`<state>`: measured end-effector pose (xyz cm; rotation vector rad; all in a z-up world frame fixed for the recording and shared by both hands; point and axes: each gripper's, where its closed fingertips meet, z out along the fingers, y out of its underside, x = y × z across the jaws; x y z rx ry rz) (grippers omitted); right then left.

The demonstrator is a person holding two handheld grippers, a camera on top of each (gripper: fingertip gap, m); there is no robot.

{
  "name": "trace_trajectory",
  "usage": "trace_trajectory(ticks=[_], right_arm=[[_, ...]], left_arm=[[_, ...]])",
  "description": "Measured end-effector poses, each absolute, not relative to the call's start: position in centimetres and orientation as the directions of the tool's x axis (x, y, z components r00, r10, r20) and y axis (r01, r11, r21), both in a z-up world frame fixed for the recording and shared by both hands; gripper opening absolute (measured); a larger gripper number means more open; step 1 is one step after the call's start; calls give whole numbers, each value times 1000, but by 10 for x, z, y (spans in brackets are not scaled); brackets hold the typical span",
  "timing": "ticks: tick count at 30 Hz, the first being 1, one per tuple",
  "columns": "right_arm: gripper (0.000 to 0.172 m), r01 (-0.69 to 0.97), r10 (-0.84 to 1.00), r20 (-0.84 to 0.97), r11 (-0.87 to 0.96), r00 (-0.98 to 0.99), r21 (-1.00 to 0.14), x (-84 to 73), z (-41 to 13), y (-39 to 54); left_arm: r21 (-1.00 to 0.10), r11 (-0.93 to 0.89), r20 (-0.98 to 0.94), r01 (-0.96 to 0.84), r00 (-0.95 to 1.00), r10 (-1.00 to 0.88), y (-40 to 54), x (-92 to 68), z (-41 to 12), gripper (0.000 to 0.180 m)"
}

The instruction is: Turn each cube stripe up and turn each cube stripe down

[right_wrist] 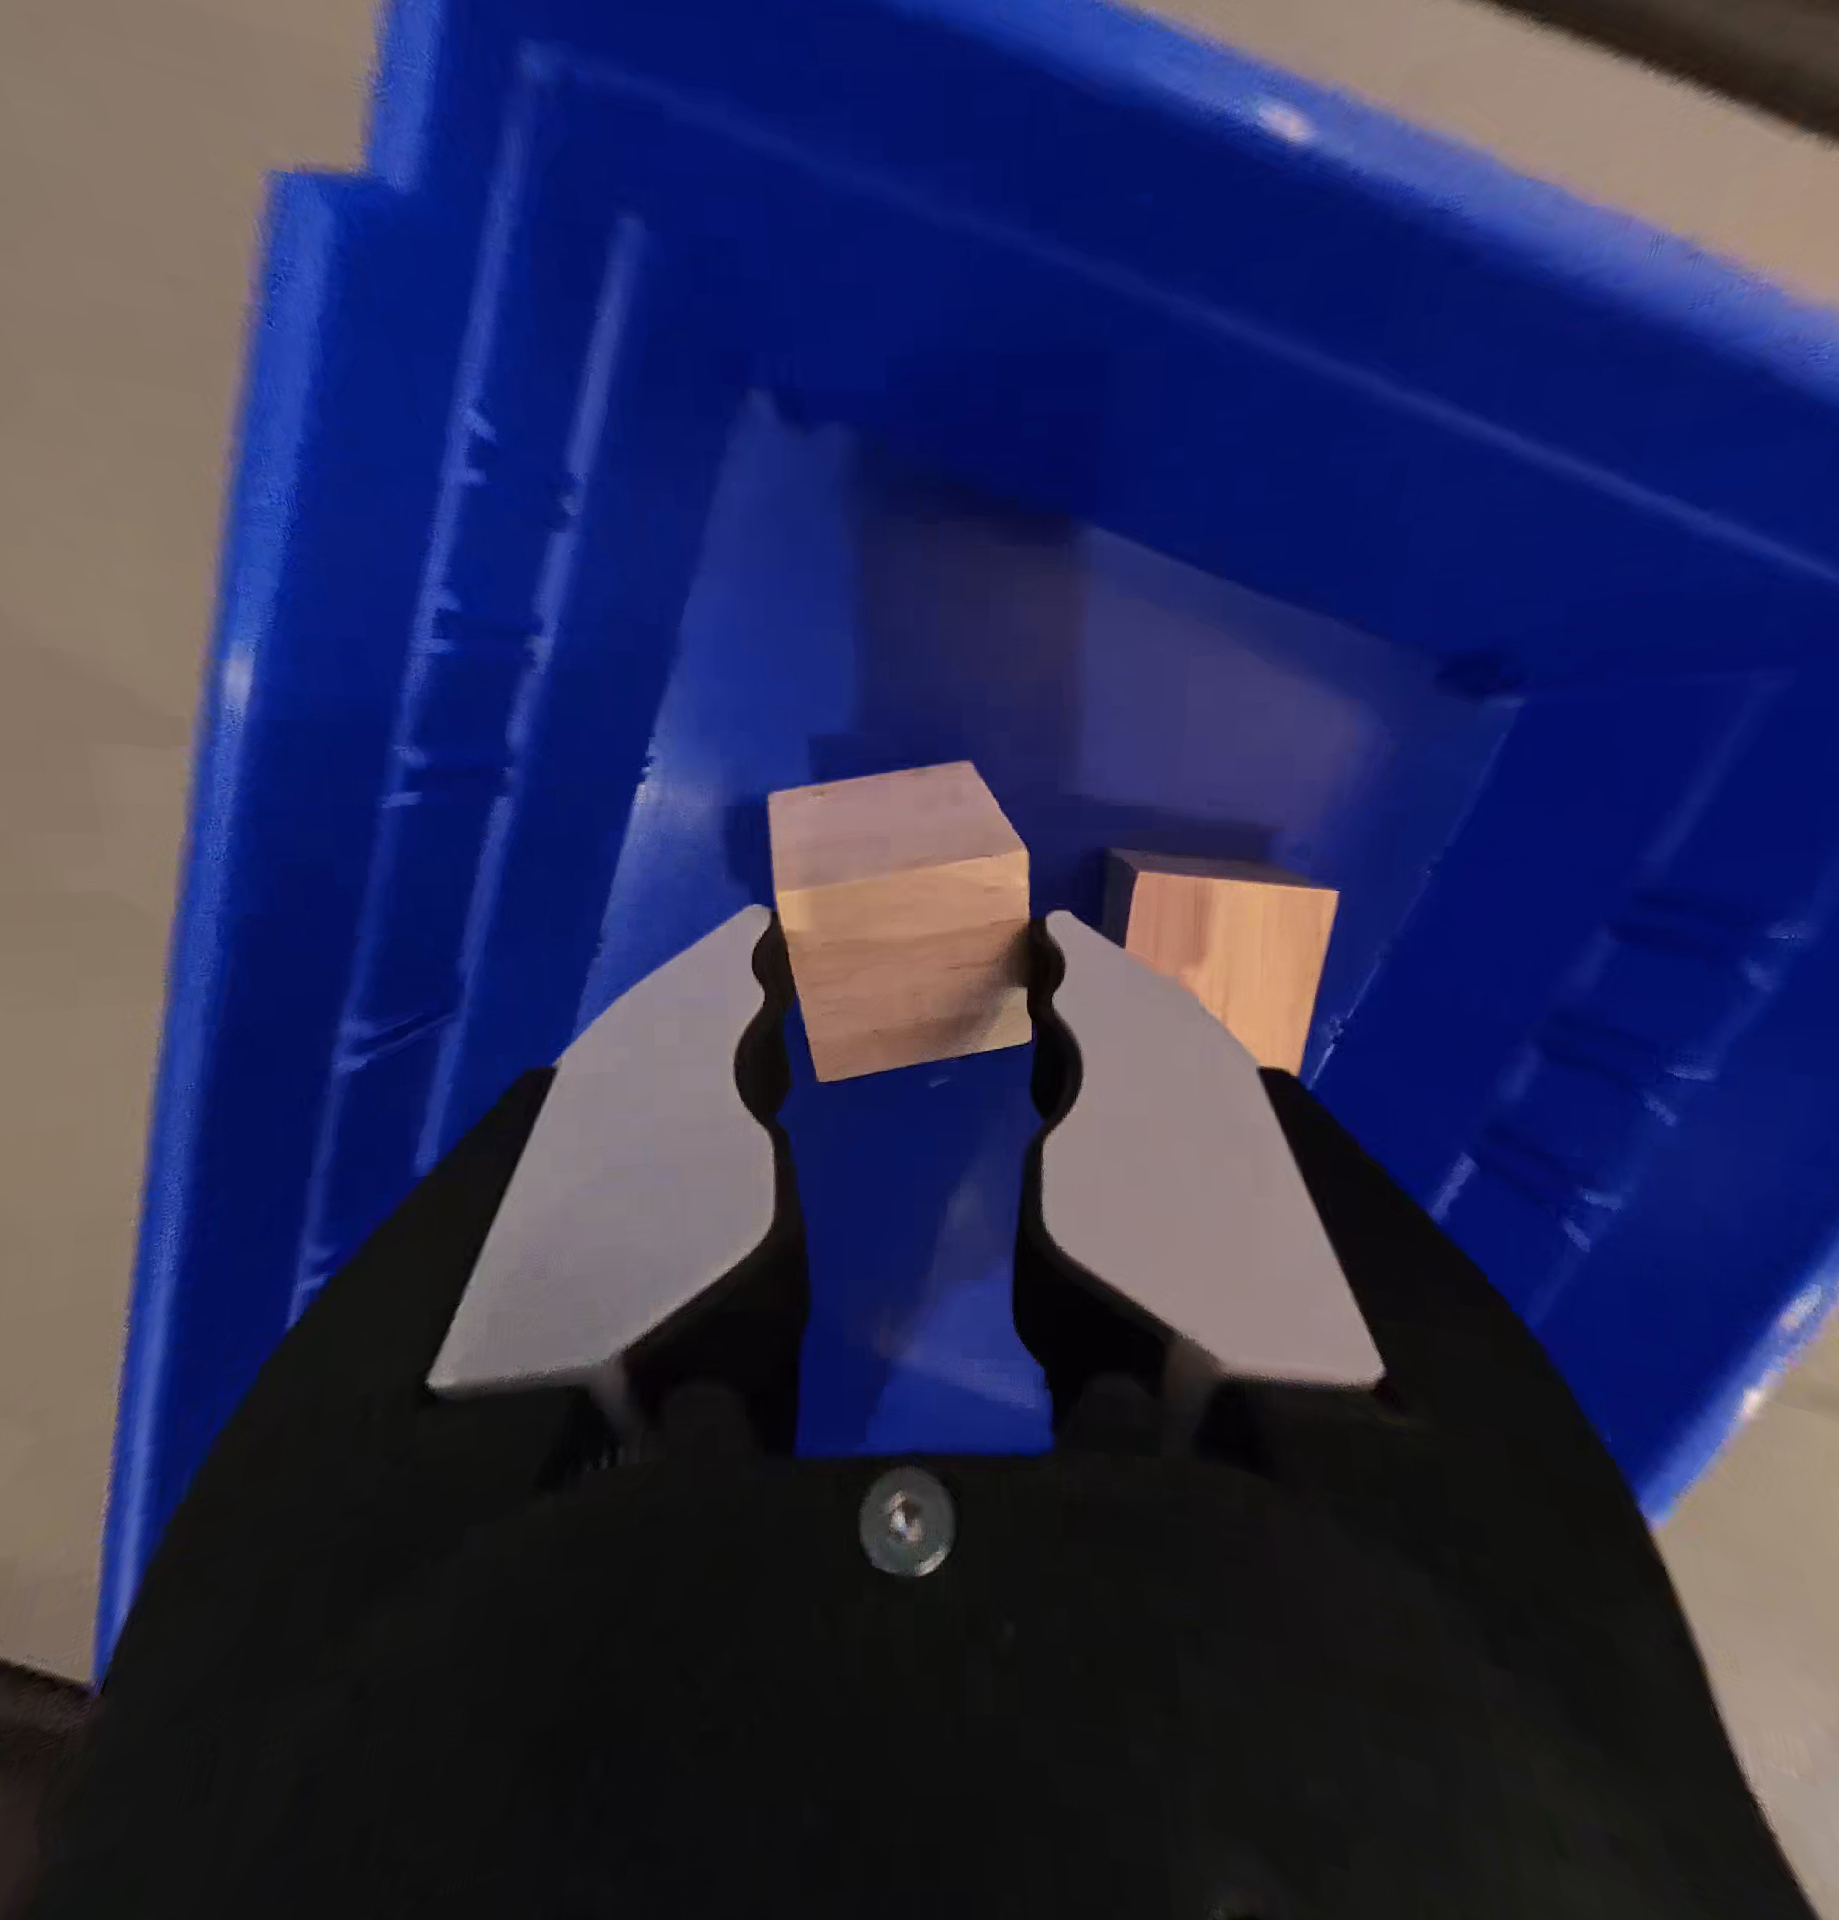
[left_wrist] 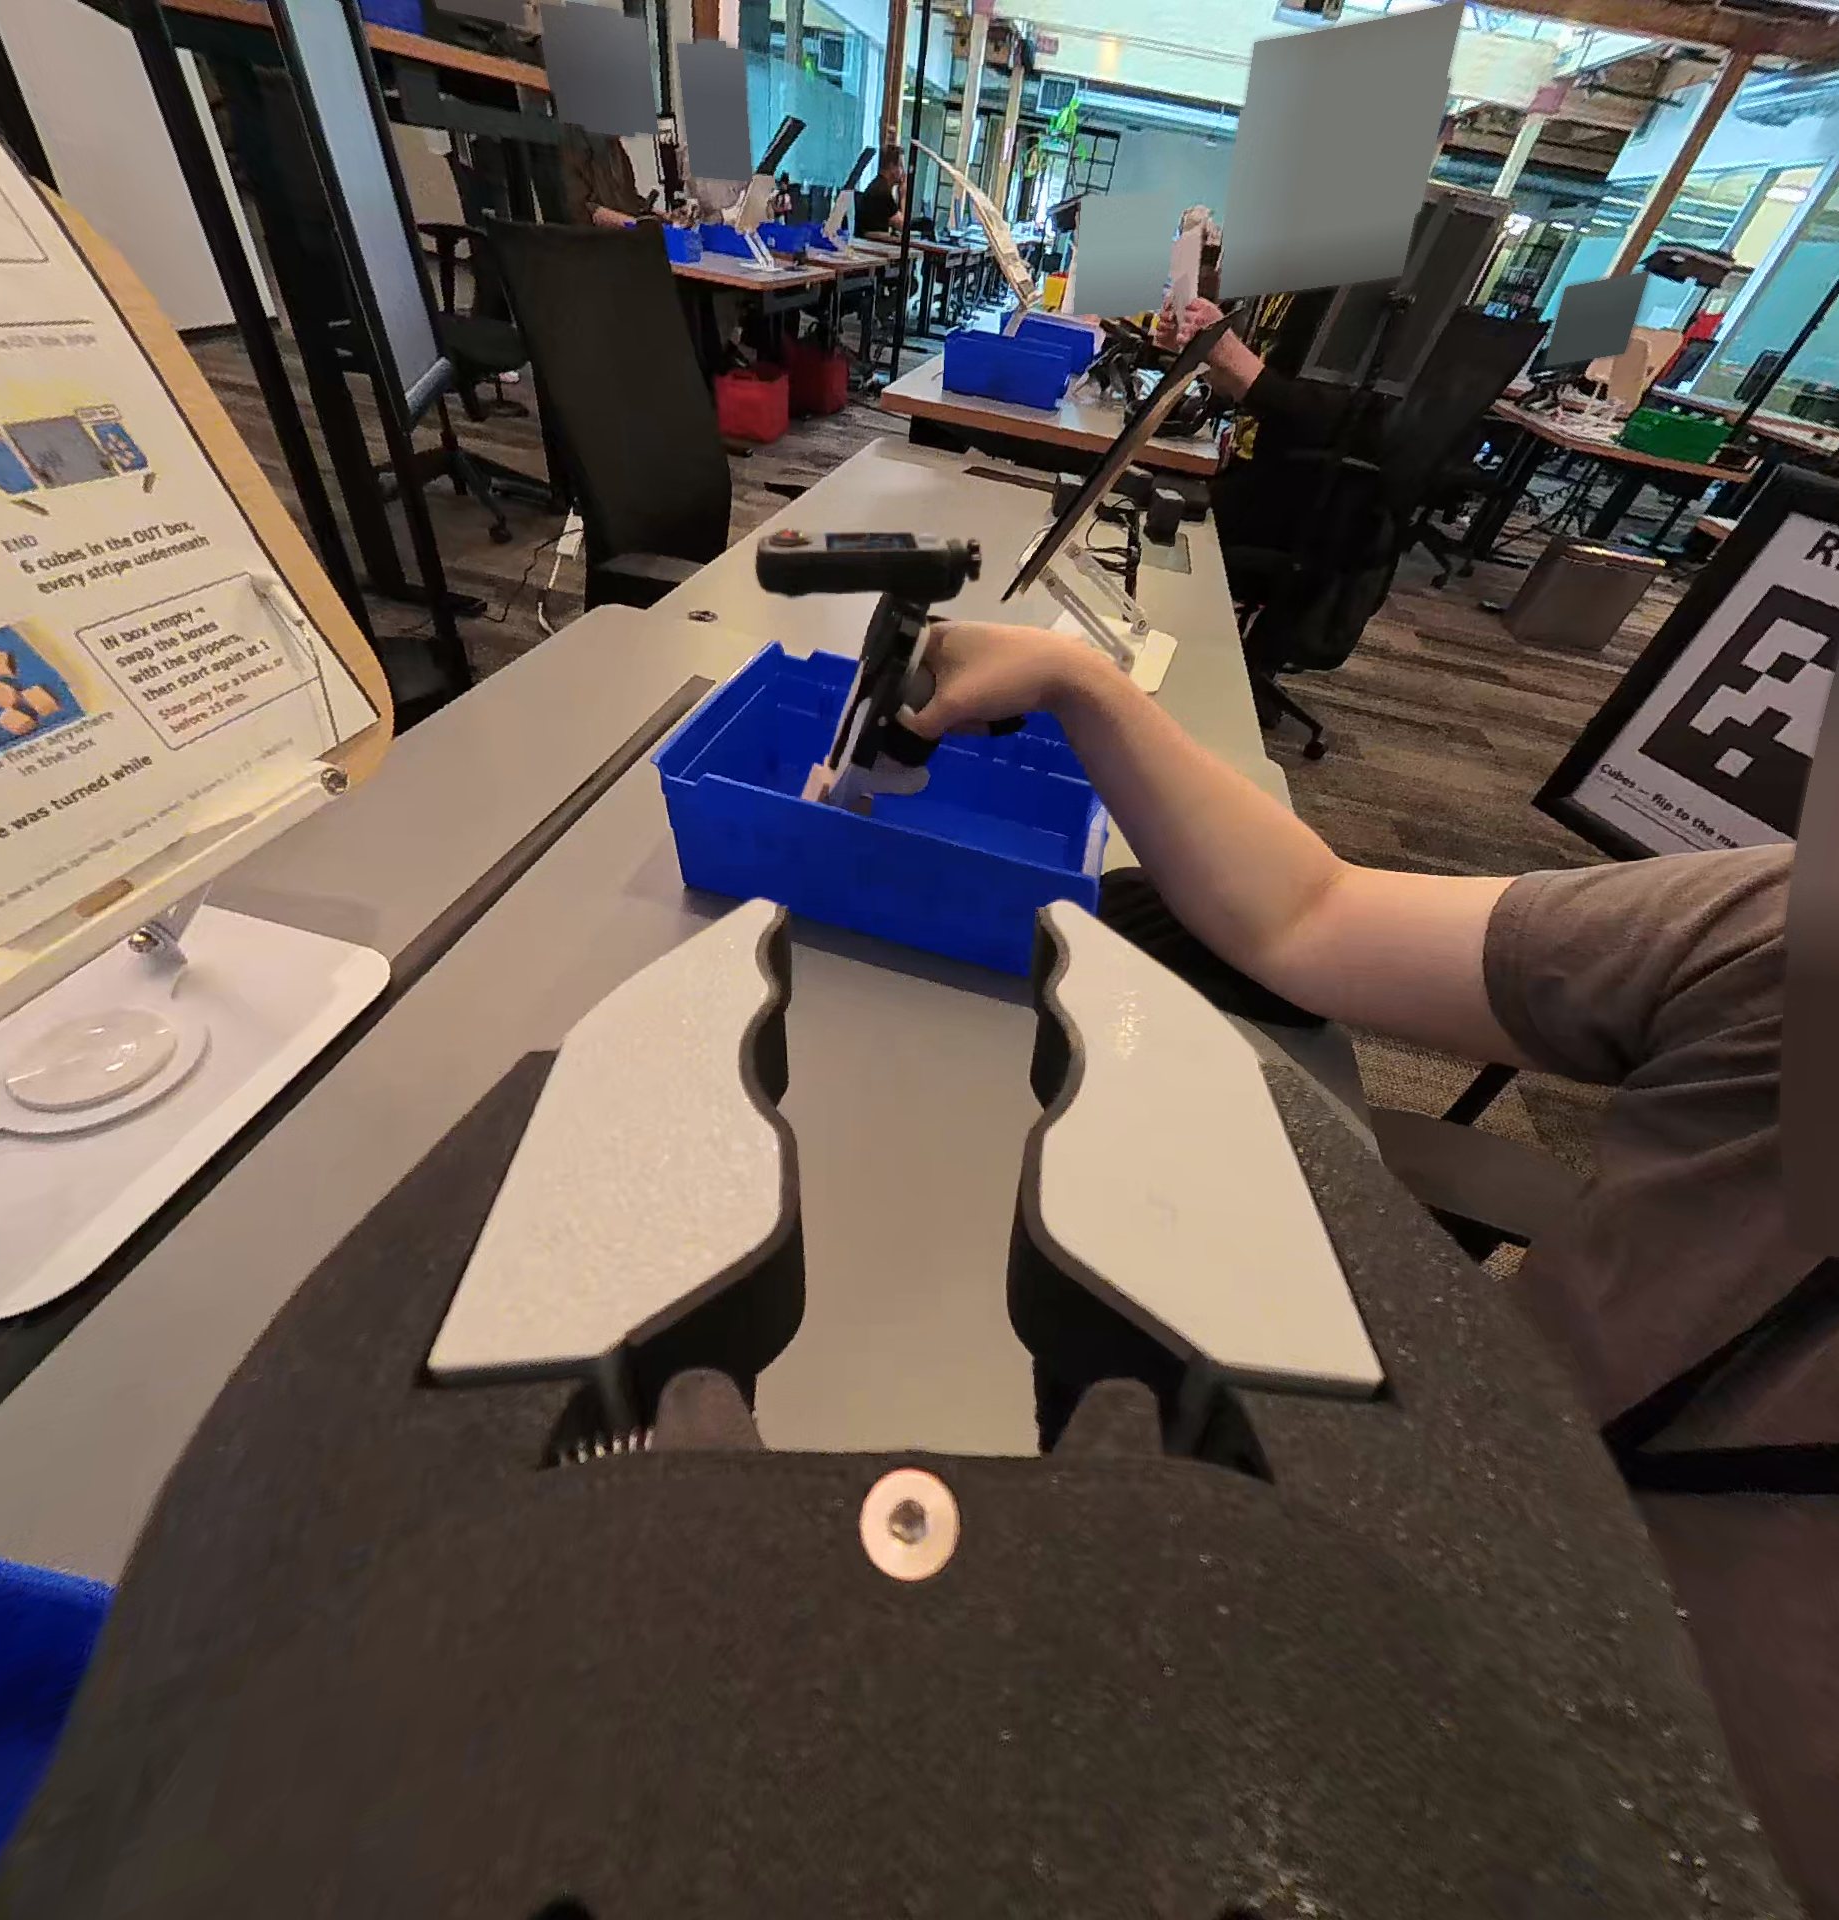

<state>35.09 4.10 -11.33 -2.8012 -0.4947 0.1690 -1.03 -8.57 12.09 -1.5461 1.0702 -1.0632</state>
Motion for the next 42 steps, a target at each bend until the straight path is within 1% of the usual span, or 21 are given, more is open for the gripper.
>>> trace_trajectory(ticks=[1, 4, 6, 7, 8, 9, 10, 12, 15, 17, 19, 21, 23, 24, 25, 26, 29, 31, 36, 40, 42], right_arm=[[45, 310, 336, -54, -910, 940, -276, 353, -121, 41], [45, 280, 284, 14, -936, 959, -214, 364, -135, 42], [45, 252, 250, 39, -942, 968, -220, 367, -137, 46], [46, 245, 237, 61, -945, 970, -215, 370, -136, 47], [46, 245, 233, 81, -946, 969, -210, 373, -136, 46], [46, 250, 237, 84, -946, 968, -208, 373, -134, 46], [49, 252, 243, 70, -943, 968, -215, 371, -132, 45], [59, 253, 251, 41, -934, 967, -251, 366, -123, 46], [60, 264, 271, 22, -912, 962, -314, 361, -106, 47], [60, 269, 280, 16, -902, 960, -338, 359, -99, 47], [60, 276, 288, 15, -898, 957, -343, 358, -96, 46], [60, 298, 307, 24, -894, 951, -334, 357, -98, 45], [60, 316, 326, 23, -895, 945, -315, 355, -102, 43], [60, 318, 329, 15, -898, 944, -303, 353, -105, 41], [60, 312, 326, 2, -904, 945, -291, 352, -107, 40], [60, 309, 324, -10, -908, 946, -282, 350, -109, 39], [60, 321, 341, -22, -904, 940, -281, 345, -110, 39], [60, 328, 346, -15, -901, 938, -284, 344, -108, 40], [60, 345, 362, -6, -893, 932, -289, 342, -105, 39], [60, 358, 372, -1, -894, 928, -268, 341, -108, 36], [60, 368, 379, 5, -896, 926, -248, 341, -112, 34]], left_arm=[[-973, -176, 136, -150, 245, -960, -86, -11, 120, 44], [-968, -171, 117, -186, 269, -956, -84, -16, 116, 43], [-963, -168, 98, -208, 312, -945, -79, -24, 114, 43], [-961, -168, 84, -221, 343, -935, -74, -31, 113, 41], [-956, -170, 61, -240, 403, -913, -66, -41, 111, 34], [-950, -172, 29, -261, 477, -879, -56, -55, 109, 33], [-941, -176, -13, -288, 550, -835, -45, -72, 106, 33], [-913, -221, -71, -343, 668, -741, -26, -111, 94, 44], [-842, -339, -152, -419, 788, -597, 0, -169, 64, 47], [-779, -420, -197, -466, 817, -541, 14, -199, 38, 46], [-694, -501, -230, -517, 819, -526, 25, -217, 8, 48], [-611, -513, -228, -603, 755, -615, 29, -215, -23, 52], [-500, -459, -246, -735, 628, -738, 24, -211, -59, 71], [-437, -443, -306, -783, 593, -745, 28, -218, -72, 73], [-382, -452, -353, -806, 579, -735, 34, -226, -81, 69], [-349, -464, -349, -814, 572, -742, 36, -227, -90, 68], [-327, -461, -331, -825, 557, -762, 43, -224, -104, 65], [-285, -474, -334, -833, 550, -766, 44, -228, -112, 63], [-220, -565, -245, -795, 606, -757, 37, -240, -129, 56], [-214, -578, -233, -788, 615, -753, 39, -243, -135, 57], [-215, -575, -225, -789, 613, -757, 41, -240, -136, 55]])
